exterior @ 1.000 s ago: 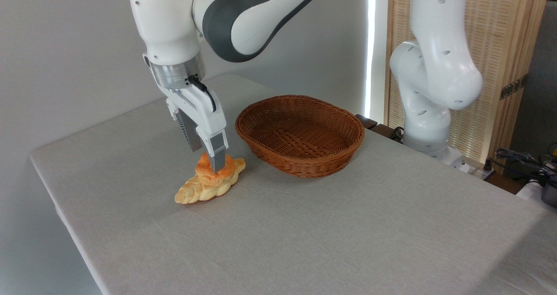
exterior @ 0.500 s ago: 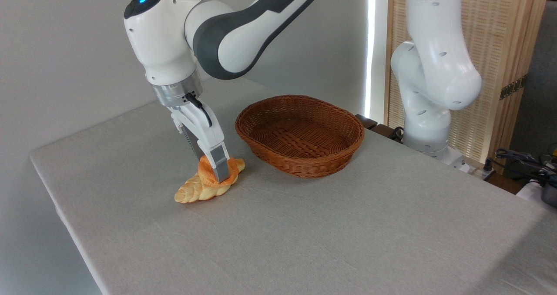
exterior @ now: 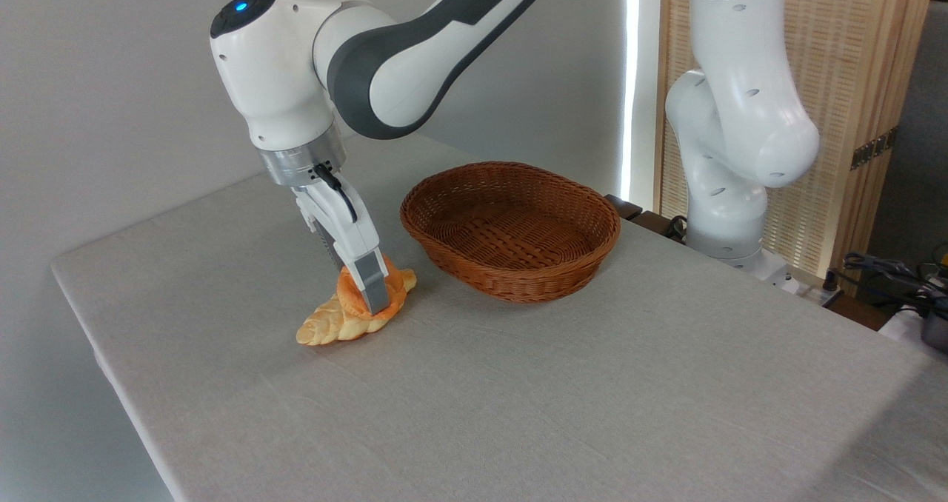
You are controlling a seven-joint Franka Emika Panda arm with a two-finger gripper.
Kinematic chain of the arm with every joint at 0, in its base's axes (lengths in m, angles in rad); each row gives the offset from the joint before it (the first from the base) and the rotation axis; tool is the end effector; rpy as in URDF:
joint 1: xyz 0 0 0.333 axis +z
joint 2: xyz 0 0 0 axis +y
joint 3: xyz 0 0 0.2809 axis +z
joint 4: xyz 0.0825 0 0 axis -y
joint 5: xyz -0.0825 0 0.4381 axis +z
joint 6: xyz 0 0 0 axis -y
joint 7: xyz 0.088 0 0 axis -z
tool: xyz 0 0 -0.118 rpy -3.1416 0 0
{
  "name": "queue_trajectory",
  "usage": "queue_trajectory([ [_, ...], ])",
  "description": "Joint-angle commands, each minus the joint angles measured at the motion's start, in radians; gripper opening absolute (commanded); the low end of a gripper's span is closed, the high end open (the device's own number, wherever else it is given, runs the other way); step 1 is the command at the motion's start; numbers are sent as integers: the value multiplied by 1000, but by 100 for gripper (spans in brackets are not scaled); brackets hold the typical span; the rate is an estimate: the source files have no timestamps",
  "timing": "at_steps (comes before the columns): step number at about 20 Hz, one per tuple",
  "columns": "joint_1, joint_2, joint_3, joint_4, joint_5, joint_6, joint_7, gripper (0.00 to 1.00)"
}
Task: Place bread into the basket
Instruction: 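Lower the gripper onto the small orange bread and close on it, then lift the orange bread and carry it over the wicker basket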
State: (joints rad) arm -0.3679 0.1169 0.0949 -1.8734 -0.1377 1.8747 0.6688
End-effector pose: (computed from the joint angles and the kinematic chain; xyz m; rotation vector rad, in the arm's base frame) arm 0.5960 -0.1801 0.3728 2.7064 -1.2957 -0.1342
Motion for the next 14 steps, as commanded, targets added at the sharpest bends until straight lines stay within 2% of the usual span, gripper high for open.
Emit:
queue_trajectory([
  [1, -2, -3, 9, 5, -8, -6, 22, 42],
  [6, 0, -10, 9, 7, -8, -8, 25, 43],
  [9, 1, -40, 31, 17, -11, -19, 23, 45],
  [14, -2, -91, 28, 16, -13, -55, 9, 48],
])
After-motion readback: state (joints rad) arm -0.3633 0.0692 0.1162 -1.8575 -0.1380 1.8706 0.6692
